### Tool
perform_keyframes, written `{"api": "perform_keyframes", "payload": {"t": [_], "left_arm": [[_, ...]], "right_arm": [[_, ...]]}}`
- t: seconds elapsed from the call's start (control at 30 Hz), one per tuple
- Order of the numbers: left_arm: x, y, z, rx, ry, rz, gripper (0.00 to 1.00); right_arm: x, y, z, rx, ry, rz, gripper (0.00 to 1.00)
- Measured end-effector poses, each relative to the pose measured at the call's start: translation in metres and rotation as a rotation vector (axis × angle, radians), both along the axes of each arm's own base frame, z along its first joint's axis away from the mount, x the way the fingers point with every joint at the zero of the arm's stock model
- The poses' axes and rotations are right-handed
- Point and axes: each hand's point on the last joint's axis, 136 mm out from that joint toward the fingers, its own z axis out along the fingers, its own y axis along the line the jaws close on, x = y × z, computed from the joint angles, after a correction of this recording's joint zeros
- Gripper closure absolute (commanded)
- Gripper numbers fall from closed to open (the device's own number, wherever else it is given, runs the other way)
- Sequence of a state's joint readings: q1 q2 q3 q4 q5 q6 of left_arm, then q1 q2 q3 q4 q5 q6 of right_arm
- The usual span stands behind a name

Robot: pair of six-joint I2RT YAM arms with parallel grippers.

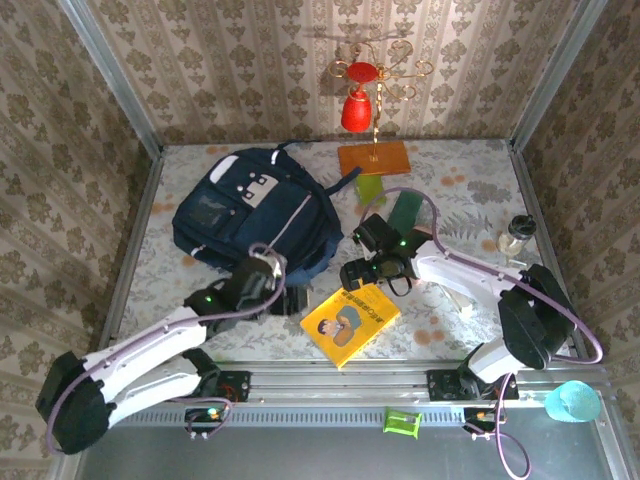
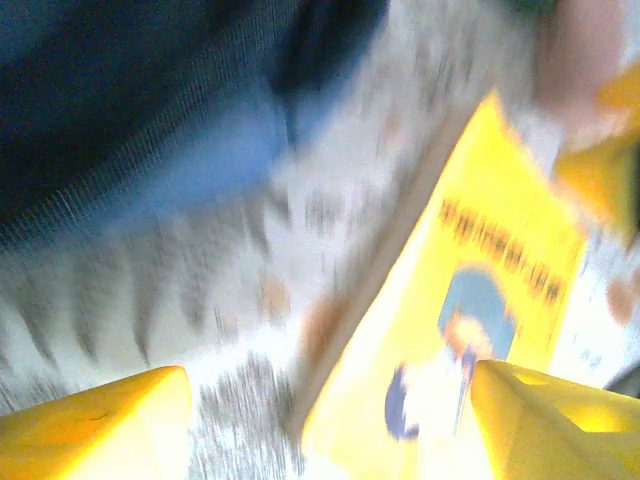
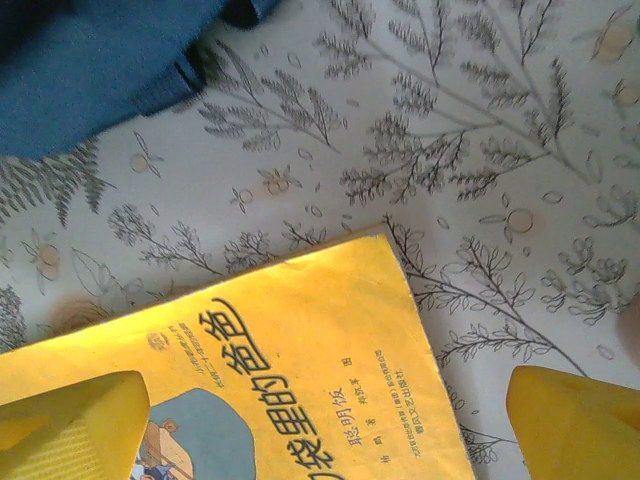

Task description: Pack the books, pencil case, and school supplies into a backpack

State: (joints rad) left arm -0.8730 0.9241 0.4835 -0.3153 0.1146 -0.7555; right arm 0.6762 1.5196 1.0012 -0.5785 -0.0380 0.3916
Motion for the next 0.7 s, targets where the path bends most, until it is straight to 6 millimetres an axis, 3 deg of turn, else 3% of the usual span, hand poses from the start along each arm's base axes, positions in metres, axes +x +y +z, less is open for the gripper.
{"api": "perform_keyframes", "payload": {"t": [0.13, 0.23, 0.57, 0.7], "left_arm": [[-0.055, -0.014, -0.03, 0.05, 0.146, -0.075, 0.27], [-0.07, -0.023, -0.036, 0.052, 0.188, -0.086, 0.28], [-0.06, -0.049, -0.061, 0.068, 0.267, -0.051, 0.33], [-0.053, -0.054, -0.06, 0.089, 0.307, -0.06, 0.35]], "right_arm": [[-0.008, -0.002, -0.018, -0.011, 0.064, 0.004, 0.06], [-0.01, -0.005, -0.028, -0.017, 0.101, -0.001, 0.06], [-0.031, -0.036, -0.057, 0.03, 0.22, -0.079, 0.1], [-0.034, -0.037, -0.048, 0.129, 0.204, -0.106, 0.19]]}}
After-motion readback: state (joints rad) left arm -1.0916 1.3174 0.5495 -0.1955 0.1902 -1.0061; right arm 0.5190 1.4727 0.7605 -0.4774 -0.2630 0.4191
